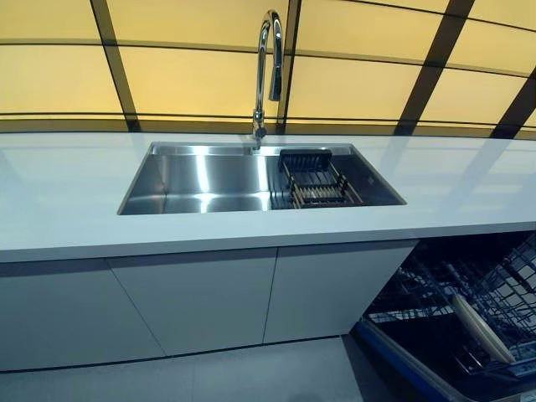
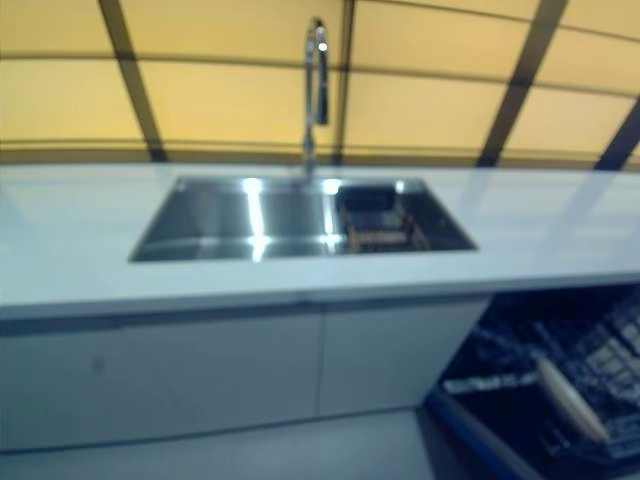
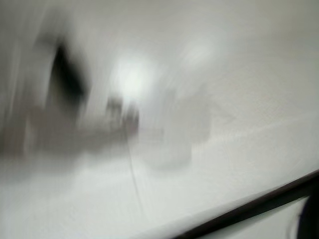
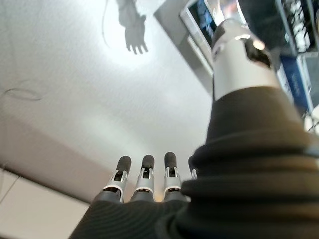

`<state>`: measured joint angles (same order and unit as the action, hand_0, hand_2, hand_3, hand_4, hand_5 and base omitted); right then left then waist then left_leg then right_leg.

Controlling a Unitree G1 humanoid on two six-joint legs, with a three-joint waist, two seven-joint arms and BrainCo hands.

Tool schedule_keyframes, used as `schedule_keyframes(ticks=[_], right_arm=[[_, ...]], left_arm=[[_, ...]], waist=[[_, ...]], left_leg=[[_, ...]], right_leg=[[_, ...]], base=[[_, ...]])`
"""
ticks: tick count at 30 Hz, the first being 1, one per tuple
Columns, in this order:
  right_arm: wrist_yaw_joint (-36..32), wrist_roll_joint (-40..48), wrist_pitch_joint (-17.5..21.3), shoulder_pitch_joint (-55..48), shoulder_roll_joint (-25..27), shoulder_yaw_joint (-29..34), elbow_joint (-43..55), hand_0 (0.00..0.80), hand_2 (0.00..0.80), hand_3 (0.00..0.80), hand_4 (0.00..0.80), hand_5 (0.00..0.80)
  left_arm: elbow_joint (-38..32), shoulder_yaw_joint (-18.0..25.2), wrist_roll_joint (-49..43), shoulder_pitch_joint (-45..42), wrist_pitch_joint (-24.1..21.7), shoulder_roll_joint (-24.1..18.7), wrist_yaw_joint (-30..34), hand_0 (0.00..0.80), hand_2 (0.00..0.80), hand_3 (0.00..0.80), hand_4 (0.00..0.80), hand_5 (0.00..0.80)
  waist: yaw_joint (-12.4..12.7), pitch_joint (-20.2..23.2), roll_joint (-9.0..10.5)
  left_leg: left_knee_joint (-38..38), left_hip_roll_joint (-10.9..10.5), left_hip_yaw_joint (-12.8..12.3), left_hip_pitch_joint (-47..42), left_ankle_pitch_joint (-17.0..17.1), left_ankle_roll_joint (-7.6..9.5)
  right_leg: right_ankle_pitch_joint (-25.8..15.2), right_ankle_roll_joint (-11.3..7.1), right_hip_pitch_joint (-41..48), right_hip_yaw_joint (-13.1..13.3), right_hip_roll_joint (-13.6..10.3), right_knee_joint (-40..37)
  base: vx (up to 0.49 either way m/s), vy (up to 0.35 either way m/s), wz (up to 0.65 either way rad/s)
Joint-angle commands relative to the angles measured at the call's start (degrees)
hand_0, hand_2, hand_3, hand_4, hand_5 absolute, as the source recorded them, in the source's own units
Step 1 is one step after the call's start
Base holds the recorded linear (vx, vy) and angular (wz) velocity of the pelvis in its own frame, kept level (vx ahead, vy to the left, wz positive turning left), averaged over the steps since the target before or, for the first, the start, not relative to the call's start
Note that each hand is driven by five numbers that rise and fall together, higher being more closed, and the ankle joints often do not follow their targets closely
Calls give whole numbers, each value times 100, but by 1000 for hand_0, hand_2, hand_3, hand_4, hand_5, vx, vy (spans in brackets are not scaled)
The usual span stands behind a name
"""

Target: Take plates into dishwasher

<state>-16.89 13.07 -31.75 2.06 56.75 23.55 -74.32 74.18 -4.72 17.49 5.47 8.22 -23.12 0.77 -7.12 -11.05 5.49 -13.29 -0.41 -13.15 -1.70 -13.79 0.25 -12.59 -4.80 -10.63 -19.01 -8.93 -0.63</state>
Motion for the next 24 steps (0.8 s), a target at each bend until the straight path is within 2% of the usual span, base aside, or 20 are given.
schedule_keyframes(ticks=[1,3,5,6,7,8,10,13,14,16,17,20,24], right_arm=[[104,-371,12,-145,-76,-354,169,0,0,0,0,0],[126,-360,10,-248,-124,-267,161,0,0,0,0,0],[519,-383,142,-334,-391,-161,103,0,0,0,0,0],[579,-431,241,-331,-461,-150,72,0,0,0,0,0],[712,-454,310,-294,-590,-178,95,0,0,0,0,0],[794,-427,351,-222,-679,-219,100,0,0,0,0,0],[946,-402,376,-98,-825,-305,27,0,0,0,0,0],[1154,-324,372,-23,-1080,-478,2,0,0,0,0,0],[1369,-118,384,124,-1238,-675,63,0,0,0,0,0],[1470,55,500,268,-1335,-856,62,0,0,0,0,0],[1553,231,488,306,-1428,-983,196,0,0,0,0,0],[1683,266,440,346,-1485,-1025,397,0,0,0,0,0],[1664,259,356,309,-1455,-1038,404,0,0,0,0,0]], left_arm=[[-85,-70,-378,322,-54,-198,91,0,0,0,0,0],[-79,-79,-366,266,-63,-226,93,0,0,0,0,0],[-33,77,-540,2,-7,-284,231,0,0,0,0,0],[-2,136,-556,-47,10,-298,252,0,0,0,0,0],[81,250,-544,-106,86,-322,276,0,0,0,0,0],[140,341,-465,-117,205,-332,270,0,0,0,0,0],[310,490,-375,-112,292,-341,247,0,0,0,0,0],[351,437,-361,26,398,-363,203,0,0,0,0,0],[303,385,-288,174,441,-437,139,0,0,0,0,0],[265,380,-148,318,478,-499,14,0,0,0,0,0],[159,392,-14,368,483,-509,-71,0,0,0,0,0],[-85,361,92,440,356,-387,86,0,0,0,0,0],[-94,201,34,470,249,-238,10,0,0,0,0,0]], waist=[[-98,-504,65],[-75,-498,45],[111,-405,-90],[172,-371,-128],[308,-280,-217],[416,-198,-263],[551,-54,-244],[599,17,-30],[630,-41,99],[640,-147,183],[626,-223,205],[578,-273,161],[558,-271,119]], left_leg=[[202,-236,101,-690,-208,250],[312,-209,128,-671,-93,266],[870,-62,70,-582,386,241],[999,-11,54,-552,516,236],[1126,123,58,-424,705,246],[1113,241,8,-297,772,260],[843,387,-16,-38,699,308],[7,478,335,531,450,376],[-214,601,308,759,415,343],[-400,763,291,923,345,260],[-297,806,352,916,503,148],[214,819,154,857,855,8],[485,769,192,812,1005,-44]], right_leg=[[-185,-456,-639,396,-114,297],[-153,-448,-586,498,-142,575],[-47,-458,-300,523,-221,1265],[60,-437,-192,554,-234,1371],[290,-361,67,606,-305,1662],[509,-283,318,619,-367,1769],[659,-215,696,795,-509,1936],[1137,-226,1020,1239,-418,1407],[1239,-231,929,1229,-376,1161],[1311,-316,891,1191,-273,954],[1295,-347,863,1233,-149,816],[1235,-380,889,1117,-73,527],[1258,-376,959,1069,-24,419]], base=[[-371,-33,5],[-251,-34,21],[-356,-67,-10],[-328,-107,-18],[-317,-153,-16],[-327,-201,-10],[-209,-253,-35],[-219,-385,-63],[-337,-413,-38],[-300,-377,-5],[-270,-313,1],[-223,-143,0],[-109,-46,7]])
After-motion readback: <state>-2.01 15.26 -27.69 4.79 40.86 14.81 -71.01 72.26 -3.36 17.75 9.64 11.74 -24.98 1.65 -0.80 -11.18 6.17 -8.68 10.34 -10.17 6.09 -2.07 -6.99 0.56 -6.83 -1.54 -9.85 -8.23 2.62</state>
